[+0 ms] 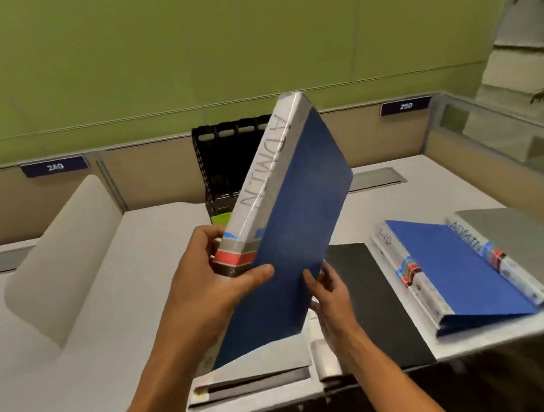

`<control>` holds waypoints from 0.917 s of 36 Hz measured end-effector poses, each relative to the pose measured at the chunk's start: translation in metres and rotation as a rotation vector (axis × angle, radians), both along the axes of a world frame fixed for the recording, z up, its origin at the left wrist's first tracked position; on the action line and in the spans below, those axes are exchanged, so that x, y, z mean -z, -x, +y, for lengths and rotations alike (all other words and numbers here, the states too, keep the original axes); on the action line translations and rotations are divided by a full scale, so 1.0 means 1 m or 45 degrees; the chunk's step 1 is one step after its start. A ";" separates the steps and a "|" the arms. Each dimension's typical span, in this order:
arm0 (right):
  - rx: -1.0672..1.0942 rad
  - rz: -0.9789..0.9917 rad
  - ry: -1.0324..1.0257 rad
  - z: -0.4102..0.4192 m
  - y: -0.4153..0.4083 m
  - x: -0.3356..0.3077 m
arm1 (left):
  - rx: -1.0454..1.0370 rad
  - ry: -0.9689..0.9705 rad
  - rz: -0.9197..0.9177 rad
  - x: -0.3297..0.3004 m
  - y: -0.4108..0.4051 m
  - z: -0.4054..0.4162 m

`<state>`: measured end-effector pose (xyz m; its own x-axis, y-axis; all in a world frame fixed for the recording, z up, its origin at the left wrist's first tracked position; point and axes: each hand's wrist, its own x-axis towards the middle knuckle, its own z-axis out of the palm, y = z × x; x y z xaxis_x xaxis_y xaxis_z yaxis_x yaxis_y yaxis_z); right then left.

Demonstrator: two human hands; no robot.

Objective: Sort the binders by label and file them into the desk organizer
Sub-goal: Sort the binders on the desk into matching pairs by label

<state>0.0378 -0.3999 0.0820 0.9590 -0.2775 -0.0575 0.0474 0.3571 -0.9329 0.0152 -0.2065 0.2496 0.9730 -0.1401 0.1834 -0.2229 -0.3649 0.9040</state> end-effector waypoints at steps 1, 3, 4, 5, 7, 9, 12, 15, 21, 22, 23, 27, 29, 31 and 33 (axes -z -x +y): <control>0.054 -0.022 0.011 -0.019 0.008 -0.004 | 0.039 0.037 0.004 -0.001 0.001 -0.016; 0.187 -0.043 0.062 -0.055 0.024 -0.011 | 0.121 0.090 0.018 -0.002 0.003 -0.048; 0.259 -0.044 0.094 -0.073 0.032 -0.013 | 0.162 0.110 0.029 -0.002 0.004 -0.065; 0.327 -0.032 0.118 -0.091 0.041 -0.014 | 0.201 0.129 0.046 -0.002 0.006 -0.082; 0.457 0.025 0.157 -0.127 0.057 -0.015 | 0.272 0.162 0.096 0.000 0.009 -0.117; 0.590 0.099 0.185 -0.162 0.074 -0.015 | 0.356 0.168 0.151 0.004 0.013 -0.149; 0.748 0.184 0.195 -0.209 0.101 -0.011 | 0.510 0.164 0.227 0.014 0.019 -0.194; 0.870 0.257 0.148 -0.251 0.124 -0.006 | 0.678 0.177 0.322 0.027 0.026 -0.231; 0.963 0.400 0.233 -0.323 0.158 -0.005 | 0.871 0.167 0.397 0.052 0.025 -0.294; 0.968 0.418 0.257 -0.336 0.161 -0.005 | 0.883 0.187 0.418 0.056 0.024 -0.306; 0.979 0.440 0.280 -0.347 0.164 -0.007 | 0.890 0.206 0.442 0.060 0.022 -0.317; 1.034 0.571 0.408 -0.395 0.164 -0.003 | 0.881 0.275 0.572 0.086 0.013 -0.362; 1.032 0.646 0.507 -0.419 0.159 0.001 | 0.887 0.321 0.646 0.098 0.008 -0.385; 1.012 0.717 0.593 -0.442 0.152 0.005 | 0.880 0.375 0.714 0.110 0.003 -0.409; 0.996 0.773 0.634 -0.464 0.143 0.008 | 0.855 0.432 0.782 0.120 -0.004 -0.433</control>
<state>-0.1055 -0.8638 0.0735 0.3592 -0.9172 -0.1726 -0.4180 0.0073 -0.9084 0.0192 -0.6399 0.1292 0.6495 -0.7345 -0.1968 0.2561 -0.0324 0.9661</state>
